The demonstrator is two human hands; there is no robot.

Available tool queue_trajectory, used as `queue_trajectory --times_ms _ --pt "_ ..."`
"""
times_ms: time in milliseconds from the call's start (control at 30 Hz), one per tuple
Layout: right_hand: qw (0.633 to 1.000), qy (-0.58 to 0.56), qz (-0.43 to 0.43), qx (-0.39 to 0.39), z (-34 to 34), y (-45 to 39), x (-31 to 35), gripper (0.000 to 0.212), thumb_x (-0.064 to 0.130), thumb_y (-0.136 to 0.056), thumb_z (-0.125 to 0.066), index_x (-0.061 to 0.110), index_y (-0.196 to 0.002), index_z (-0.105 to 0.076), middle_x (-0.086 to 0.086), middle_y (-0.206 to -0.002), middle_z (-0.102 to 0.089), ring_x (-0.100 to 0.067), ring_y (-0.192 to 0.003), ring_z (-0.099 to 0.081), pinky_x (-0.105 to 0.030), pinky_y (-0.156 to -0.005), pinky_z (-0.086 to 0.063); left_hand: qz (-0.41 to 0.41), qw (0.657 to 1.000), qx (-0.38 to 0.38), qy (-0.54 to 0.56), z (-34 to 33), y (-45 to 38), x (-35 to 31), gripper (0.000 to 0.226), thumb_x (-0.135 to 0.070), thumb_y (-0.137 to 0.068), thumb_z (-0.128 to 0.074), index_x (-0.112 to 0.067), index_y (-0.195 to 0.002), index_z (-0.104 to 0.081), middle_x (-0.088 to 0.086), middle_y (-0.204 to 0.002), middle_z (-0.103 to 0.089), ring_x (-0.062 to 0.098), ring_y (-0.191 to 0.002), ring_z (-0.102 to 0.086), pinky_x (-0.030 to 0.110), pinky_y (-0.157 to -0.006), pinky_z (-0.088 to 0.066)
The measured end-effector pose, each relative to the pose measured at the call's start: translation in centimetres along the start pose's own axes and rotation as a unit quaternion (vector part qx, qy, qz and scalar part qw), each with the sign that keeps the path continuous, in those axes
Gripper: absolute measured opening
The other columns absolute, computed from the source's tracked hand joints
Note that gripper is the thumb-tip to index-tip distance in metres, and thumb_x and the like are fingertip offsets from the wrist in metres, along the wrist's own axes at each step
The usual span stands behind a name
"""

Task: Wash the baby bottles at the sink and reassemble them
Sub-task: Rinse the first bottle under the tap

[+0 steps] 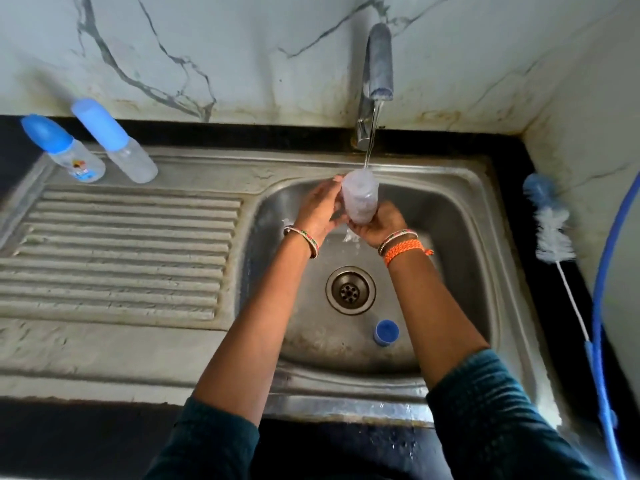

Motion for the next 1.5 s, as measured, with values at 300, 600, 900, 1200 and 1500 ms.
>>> queue_trajectory --times_ms 300,600,900,1200,1500 --pt "0.955 0.271 0.042 -0.112 2.6 2.0 0.6 0.03 0.026 -0.094 -0.045 0.007 -0.114 -0.058 -0.015 -0.099 -0.059 -0.026 -0.075 -0.054 -0.039 -0.066 -0.05 0.033 0.997 -0.019 -0.068 -1.3 2.5 -0.7 0.006 -0.014 -0.09 -0.06 -0.018 -0.094 -0.059 0.017 -0.121 -0.059 0.036 -0.117 -0.055 0.045 -0.09 -0.049" --pt "0.933 0.339 -0.002 0.121 1.6 8.2 0.1 0.059 0.045 -0.083 -0.064 0.008 -0.127 -0.054 -0.022 -0.123 -0.057 -0.035 -0.107 -0.062 -0.038 -0.074 -0.058 0.076 0.987 0.027 -0.139 1.9 6.7 -3.1 0.021 -0.018 -0.091 -0.061 -0.015 -0.112 -0.057 0.009 -0.125 -0.057 0.026 -0.118 -0.053 0.04 -0.097 -0.047" --pt "0.893 0.374 -0.046 0.245 -9.4 12.9 -14.1 0.026 0.022 -0.086 -0.065 0.002 -0.103 -0.065 -0.016 -0.101 -0.067 -0.023 -0.084 -0.067 -0.027 -0.071 -0.059 0.058 0.983 0.062 -0.165 21.2 16.9 -7.7 0.043 -0.026 -0.072 -0.069 -0.016 -0.113 -0.064 0.003 -0.111 -0.068 0.018 -0.101 -0.065 0.039 -0.079 -0.057" --pt "0.878 0.417 -0.083 0.22 -21.2 11.5 -32.5 0.034 0.022 -0.089 -0.063 0.004 -0.118 -0.059 -0.018 -0.116 -0.059 -0.027 -0.101 -0.058 -0.043 -0.09 -0.054 0.069 0.983 0.024 -0.167 42.8 20.6 -9.2 0.048 -0.036 -0.068 -0.074 -0.015 -0.111 -0.069 0.003 -0.114 -0.069 0.019 -0.107 -0.065 0.043 -0.078 -0.057" --pt "0.875 0.426 -0.104 0.207 -27.8 11.3 -41.2 0.045 0.026 -0.091 -0.061 0.004 -0.129 -0.05 -0.023 -0.127 -0.052 -0.033 -0.099 -0.058 -0.043 -0.09 -0.053 0.055 0.987 0.004 -0.15 53.9 21.5 -10.0 0.036 -0.04 -0.07 -0.075 -0.024 -0.102 -0.072 0.0 -0.112 -0.069 0.017 -0.106 -0.065 0.037 -0.073 -0.057"
Point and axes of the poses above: each hand's wrist, its own y-axis away from the middle knuckle, its own z-axis out of the back of the hand, x = y × z, the point moved 1 cm from there along -y, towards the middle knuckle
